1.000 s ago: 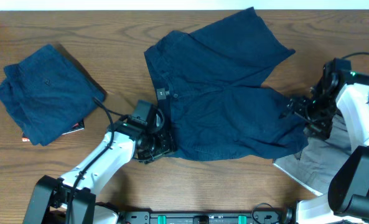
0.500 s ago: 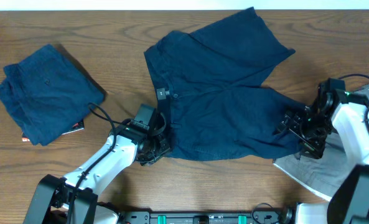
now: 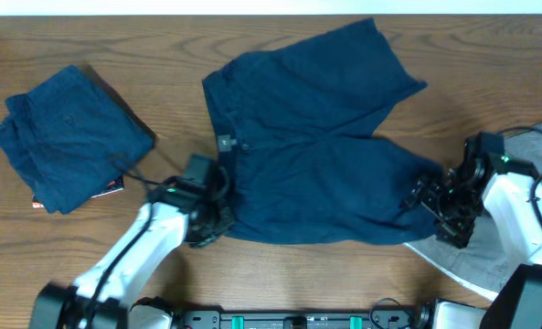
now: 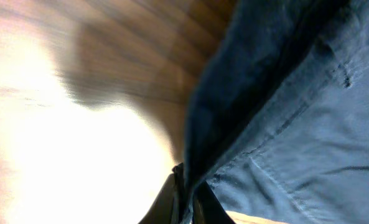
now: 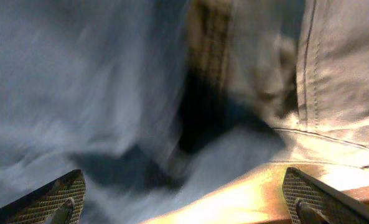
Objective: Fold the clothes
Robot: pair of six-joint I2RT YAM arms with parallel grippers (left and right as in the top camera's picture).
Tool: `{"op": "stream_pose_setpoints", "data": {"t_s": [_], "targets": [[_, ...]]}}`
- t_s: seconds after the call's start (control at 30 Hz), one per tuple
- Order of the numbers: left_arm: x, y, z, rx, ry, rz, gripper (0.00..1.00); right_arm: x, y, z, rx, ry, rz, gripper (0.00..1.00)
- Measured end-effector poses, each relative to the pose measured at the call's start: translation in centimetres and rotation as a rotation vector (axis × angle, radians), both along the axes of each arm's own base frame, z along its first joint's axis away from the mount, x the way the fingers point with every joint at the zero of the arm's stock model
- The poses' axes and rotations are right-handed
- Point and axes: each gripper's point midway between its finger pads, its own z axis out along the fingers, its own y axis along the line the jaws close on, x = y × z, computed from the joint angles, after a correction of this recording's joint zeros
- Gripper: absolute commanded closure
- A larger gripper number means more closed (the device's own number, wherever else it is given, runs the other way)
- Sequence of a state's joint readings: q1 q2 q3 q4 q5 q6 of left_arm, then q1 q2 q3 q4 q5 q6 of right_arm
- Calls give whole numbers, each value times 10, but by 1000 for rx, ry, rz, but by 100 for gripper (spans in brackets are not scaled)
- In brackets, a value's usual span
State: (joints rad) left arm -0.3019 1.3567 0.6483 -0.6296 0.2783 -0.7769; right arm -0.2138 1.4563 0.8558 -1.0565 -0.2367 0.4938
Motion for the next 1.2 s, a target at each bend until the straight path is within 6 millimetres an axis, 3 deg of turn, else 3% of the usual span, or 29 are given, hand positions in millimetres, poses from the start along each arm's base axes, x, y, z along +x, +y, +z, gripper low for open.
{"op": "stream_pose_setpoints", "data": {"t_s": [0.17, 0.23, 0.47, 0.67, 1.07, 1.2], "targets": [[17, 38, 20, 58, -110, 100, 94, -17, 7, -21, 28, 33, -11, 1], [20, 44, 24, 71, -131, 115, 94, -25, 13, -28, 53, 47, -17, 1], [12, 48, 21, 91, -97, 109, 94, -46, 30, -38, 141, 97, -31, 1], [7, 49, 19, 98, -74, 108, 94, -59, 44, -35, 208, 142, -36, 1], [4, 49, 19, 101, -62, 108, 94, -68, 49, -15, 220, 97, -36, 2], [4, 49, 19, 102, -62, 108, 94, -76, 51, -22, 216, 95, -51, 2]]}}
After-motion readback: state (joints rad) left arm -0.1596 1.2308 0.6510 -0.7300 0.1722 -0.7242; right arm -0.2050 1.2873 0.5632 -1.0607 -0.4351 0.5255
